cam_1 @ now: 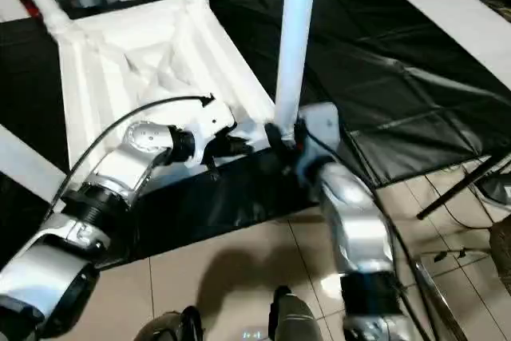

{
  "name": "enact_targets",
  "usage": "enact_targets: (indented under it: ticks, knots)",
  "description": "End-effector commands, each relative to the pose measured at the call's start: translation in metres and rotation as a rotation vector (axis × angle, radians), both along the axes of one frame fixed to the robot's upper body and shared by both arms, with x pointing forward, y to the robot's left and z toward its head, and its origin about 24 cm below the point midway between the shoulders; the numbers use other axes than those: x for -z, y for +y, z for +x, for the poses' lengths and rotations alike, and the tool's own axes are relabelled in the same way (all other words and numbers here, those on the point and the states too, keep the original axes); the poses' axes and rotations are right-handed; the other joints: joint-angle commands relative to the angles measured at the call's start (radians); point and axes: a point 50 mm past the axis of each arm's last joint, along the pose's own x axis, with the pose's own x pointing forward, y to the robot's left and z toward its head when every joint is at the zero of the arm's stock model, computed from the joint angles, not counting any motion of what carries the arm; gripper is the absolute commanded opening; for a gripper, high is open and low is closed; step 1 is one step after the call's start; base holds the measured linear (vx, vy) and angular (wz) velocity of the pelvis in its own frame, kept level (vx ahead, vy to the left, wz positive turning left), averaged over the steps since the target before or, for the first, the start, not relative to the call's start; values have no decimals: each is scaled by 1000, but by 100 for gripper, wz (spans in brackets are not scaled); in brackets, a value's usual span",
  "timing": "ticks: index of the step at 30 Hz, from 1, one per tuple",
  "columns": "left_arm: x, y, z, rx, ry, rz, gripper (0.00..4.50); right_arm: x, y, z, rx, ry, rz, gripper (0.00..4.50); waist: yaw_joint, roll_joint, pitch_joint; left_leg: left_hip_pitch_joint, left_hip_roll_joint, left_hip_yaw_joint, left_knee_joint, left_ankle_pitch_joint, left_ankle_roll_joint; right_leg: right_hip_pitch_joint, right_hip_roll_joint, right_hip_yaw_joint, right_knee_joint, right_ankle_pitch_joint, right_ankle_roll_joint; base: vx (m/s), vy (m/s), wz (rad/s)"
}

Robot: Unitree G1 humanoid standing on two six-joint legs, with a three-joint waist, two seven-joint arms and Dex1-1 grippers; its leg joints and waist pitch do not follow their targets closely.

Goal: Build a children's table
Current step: Rotate leg to tighten

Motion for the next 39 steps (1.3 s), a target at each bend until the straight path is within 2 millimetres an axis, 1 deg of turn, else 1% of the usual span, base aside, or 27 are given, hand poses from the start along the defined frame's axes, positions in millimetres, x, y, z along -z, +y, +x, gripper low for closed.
enact_targets:
  ticks: [1,2,3,4,5,7,8,10,13,16,17,18,19,20,21,23,24,25,26,27,28,30,32,34,36,37,39]
  knots:
    - [-10,5,-2,17,-65,-139,0,-20,-11,-15,-102,-81,66,389,11,-14,-106,4,36,-6,-55,-158,165,82,-42,47,-52,-277,-217,0,0,0]
    - [-10,5,-2,17,-66,-140,0,-20,-11,-15,-103,-81,67,389,16,-22,-108,-1,35,-6,-53,-137,188,86,-40,48,-48,-246,-221,0,0,0]
    - [-10,5,-3,23,-73,-143,44,-21,-11,-17,-114,-78,73,408,14,-24,-107,-11,32,-9,-53,-120,192,89,-38,44,-45,-259,-220,0,0,0]
    - [-11,6,-5,22,-62,-182,55,-25,-12,-20,-146,-84,88,413,17,-13,-110,-4,32,-8,-50,-118,187,87,-38,43,-44,-272,-221,0,0,0]
    - [-11,6,-6,21,-57,-195,55,-27,-12,-21,-157,-88,94,422,18,-16,-110,-8,30,-6,-47,-111,189,89,-40,42,-46,-283,-227,0,0,0]
    - [-14,8,-10,-7,-51,-285,66,-39,-10,-25,-223,-145,124,443,23,-9,-111,-3,38,-7,-47,-111,184,81,-37,42,-47,-298,-235,0,0,0]
    - [-15,10,-12,-31,-52,-326,79,-46,-7,-26,-259,-173,151,448,25,1,-113,-3,41,-9,-45,-114,177,85,-36,41,-44,-289,-238,0,0,0]
    - [-13,13,-17,-87,-48,-372,90,-55,-1,-27,-297,-203,197,450,26,-3,-110,-6,44,-9,-48,-130,167,84,-31,39,-46,-297,-235,0,0,0]
    - [-8,14,-27,-123,-32,-406,109,-62,3,-27,-323,-212,223,450,27,-3,-107,2,40,-7,-50,-161,131,78,-25,38,-56,-383,-198,0,0,0]
    - [3,19,-49,-156,13,-460,134,-68,12,-25,-373,-213,239,450,28,-2,-109,1,49,-11,-53,-160,106,83,-29,41,-47,-372,-203,0,0,0]
    - [7,22,-58,-161,34,-476,136,-69,15,-22,-368,-210,244,450,28,1,-104,8,46,-5,-53,-179,106,68,-22,41,-59,-400,-191,0,0,0]
    - [10,25,-68,-163,54,-483,142,-69,18,-18,-358,-205,250,450,25,-1,-106,1,47,-10,-54,-169,99,77,-26,42,-49,-382,-194,0,0,0]
    - [10,25,-68,-164,55,-484,165,-69,18,-18,-358,-204,251,450,29,2,-107,6,50,-9,-55,-167,96,72,-25,42,-48,-376,-194,0,0,0]
    - [16,32,-80,-167,75,-474,173,-68,21,-13,-342,-198,247,450,27,-8,-97,10,48,-5,-58,-189,95,62,-19,43,-59,-398,-179,0,0,0]
    - [19,37,-88,-170,89,-468,173,-67,22,-10,-336,-193,245,450,32,3,-98,10,51,-8,-59,-186,88,65,-24,44,-52,-393,-182,0,0,0]
    - [27,56,-117,-165,139,-436,187,-61,22,3,-281,-181,220,450,29,-7,-91,1,54,-14,-68,-206,69,69,-29,44,-44,-427,-173,0,0,0]
    - [28,64,-128,-157,155,-416,201,-59,16,9,-219,-173,209,450,24,-2,-83,17,52,-5,-67,-244,58,50,-21,45,-61,-482,-151,0,0,0]
    - [29,71,-137,-149,168,-399,212,-58,11,15,-166,-167,201,450,23,-4,-88,23,51,-3,-61,-243,50,51,-24,49,-58,-470,-153,0,0,0]
    - [30,81,-148,-148,196,-372,212,-57,2,21,-98,-168,185,450,22,-1,-83,12,49,-7,-69,-234,50,56,-20,47,-56,-468,-148,0,0,0]
    - [30,85,-152,-147,208,-361,217,-57,-2,23,-71,-169,179,450,25,4,-85,20,52,-7,-68,-242,42,51,-21,47,-53,-469,-150,0,0,0]
    - [29,98,-164,-148,239,-330,217,-57,-14,27,1,-172,166,450,29,-11,-73,30,51,-3,-71,-279,41,39,-19,50,-62,-512,-135,0,0,0]
    - [27,112,-173,-154,268,-290,246,-58,-29,29,59,-181,152,450,40,-5,-64,44,50,-1,-75,-339,16,28,-15,51,-70,-563,-115,0,0,0]
    - [22,131,-183,-177,294,-245,259,-58,-48,31,134,-185,127,450,44,-6,-64,50,49,-1,-77,-374,-2,26,-11,52,-69,-565,-103,0,0,0]
    - [18,141,-184,-196,295,-222,273,-56,-56,30,156,-181,113,450,49,-8,-64,48,48,-1,-81,-387,-7,27,-7,56,-65,-549,-103,0,0,0]
    - [7,154,-168,-296,197,-230,299,-46,-53,25,113,-143,94,450,56,-7,-68,52,43,2,-80,-394,-5,25,-5,65,-65,-538,-100,0,0,0]
    - [3,158,-160,-335,162,-250,299,-41,-48,21,80,-124,86,450,56,-5,-69,48,42,1,-80,-388,-3,29,-5,67,-62,-527,-103,0,0,0]
    - [-6,162,-144,-379,95,-304,319,-23,-31,8,-34,-36,46,450,55,-7,-78,25,40,-7,-82,-326,16,51,-12,68,-52,-472,-109,0,0,0]
